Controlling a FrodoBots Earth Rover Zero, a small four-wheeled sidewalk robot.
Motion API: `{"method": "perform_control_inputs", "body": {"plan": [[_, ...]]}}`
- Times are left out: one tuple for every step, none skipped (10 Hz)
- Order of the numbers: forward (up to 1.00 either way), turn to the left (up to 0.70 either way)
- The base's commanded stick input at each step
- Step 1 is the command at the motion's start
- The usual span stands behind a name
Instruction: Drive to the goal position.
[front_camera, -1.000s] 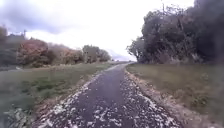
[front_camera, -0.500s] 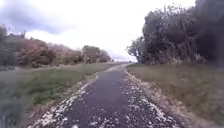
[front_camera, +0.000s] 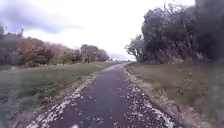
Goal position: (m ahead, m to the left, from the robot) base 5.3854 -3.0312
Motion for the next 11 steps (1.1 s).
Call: {"method": "perform_control_inputs", "body": {"plan": [[0.6, -0.15], [0.6, -0.04], [0.6, -0.01], [0.6, 0.0], [0.6, 0.0], [0.6, 0.0], [0.6, 0.0], [0.6, 0.0], [0.6, 0.0], [0.6, 0.0], [0.6, 0.0]]}}
